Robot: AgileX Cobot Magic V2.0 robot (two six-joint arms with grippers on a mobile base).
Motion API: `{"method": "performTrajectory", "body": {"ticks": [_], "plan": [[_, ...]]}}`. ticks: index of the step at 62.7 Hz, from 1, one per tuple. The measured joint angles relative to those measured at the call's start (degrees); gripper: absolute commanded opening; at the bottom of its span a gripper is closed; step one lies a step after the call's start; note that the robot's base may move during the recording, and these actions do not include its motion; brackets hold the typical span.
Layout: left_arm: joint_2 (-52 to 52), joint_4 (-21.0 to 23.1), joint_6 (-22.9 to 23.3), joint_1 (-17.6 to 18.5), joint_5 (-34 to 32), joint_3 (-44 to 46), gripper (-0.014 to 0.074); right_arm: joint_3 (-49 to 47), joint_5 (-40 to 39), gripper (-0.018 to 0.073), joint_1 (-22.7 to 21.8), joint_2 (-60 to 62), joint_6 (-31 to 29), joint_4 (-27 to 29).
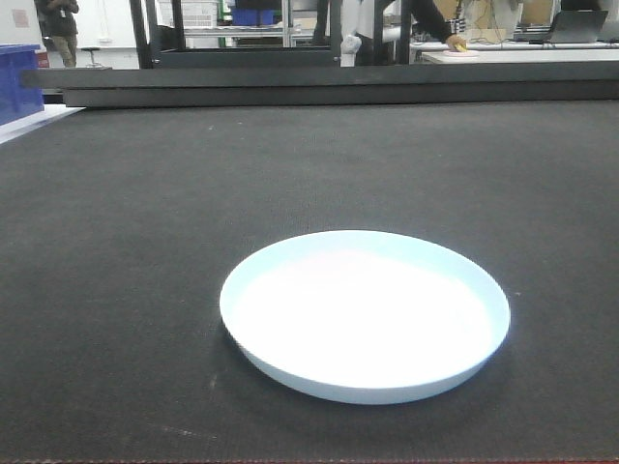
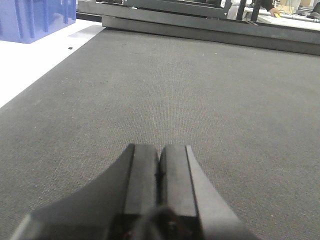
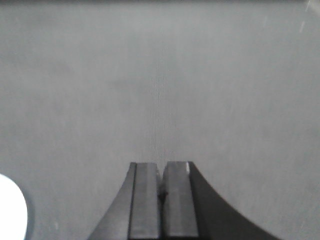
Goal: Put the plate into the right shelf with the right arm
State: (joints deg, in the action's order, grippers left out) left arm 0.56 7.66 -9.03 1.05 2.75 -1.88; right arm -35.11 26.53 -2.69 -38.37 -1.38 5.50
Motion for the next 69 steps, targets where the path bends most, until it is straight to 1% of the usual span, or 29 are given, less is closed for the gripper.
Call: {"method": "performTrajectory", "body": {"ticks": [5, 10, 22, 27, 31, 39, 43, 45, 47, 57, 61, 69], "plan": [[0.00, 0.00, 0.00, 0.00, 0.00, 0.00, -0.0128, -1.29, 1.30, 0.0054, 0.40, -3.61, 0.00, 0.10], [0.00, 0.00, 0.00, 0.00, 0.00, 0.00, -0.0128, -2.49, 3.12, 0.0054, 2.15, -7.18, 0.12, 0.10], [0.00, 0.00, 0.00, 0.00, 0.00, 0.00, -0.0128, -5.49, 7.84, 0.0057, 10.25, -15.75, 0.23, 0.10], [0.00, 0.00, 0.00, 0.00, 0.00, 0.00, -0.0128, -7.27, 10.19, 0.0069, 13.92, -19.95, 2.23, 0.10], [0.00, 0.00, 0.00, 0.00, 0.00, 0.00, -0.0128, -8.81, 12.44, 0.0148, 15.98, -23.57, 4.07, -0.13], [0.00, 0.00, 0.00, 0.00, 0.00, 0.00, -0.0128, -14.11, 19.50, 0.0456, 20.09, -32.10, 9.17, -1.34], [0.00, 0.00, 0.00, 0.00, 0.00, 0.00, -0.0128, -17.21, 22.44, 0.0568, 21.32, -36.14, 12.31, -1.64], [0.00, 0.00, 0.00, 0.00, 0.00, 0.00, -0.0128, -18.64, 23.71, 0.0609, 21.83, -37.87, 13.69, -1.74], [0.00, 0.00, 0.00, 0.00, 0.00, 0.00, -0.0128, -20.42, 25.21, 0.0629, 22.25, -40.00, 15.33, -1.74], [0.00, 0.00, 0.00, 0.00, 0.00, 0.00, -0.0128, -27.25, 31.53, 0.0622, 24.01, -48.41, 20.94, -2.03], [0.00, 0.00, 0.00, 0.00, 0.00, 0.00, -0.0128, -28.68, 32.33, 0.0622, 24.92, -50.79, 22.66, -2.08], [0.00, 0.00, 0.00, 0.00, 0.00, 0.00, -0.0128, -29.51, 31.52, 0.0622, 26.67, -53.90, 25.67, -2.08]]}}
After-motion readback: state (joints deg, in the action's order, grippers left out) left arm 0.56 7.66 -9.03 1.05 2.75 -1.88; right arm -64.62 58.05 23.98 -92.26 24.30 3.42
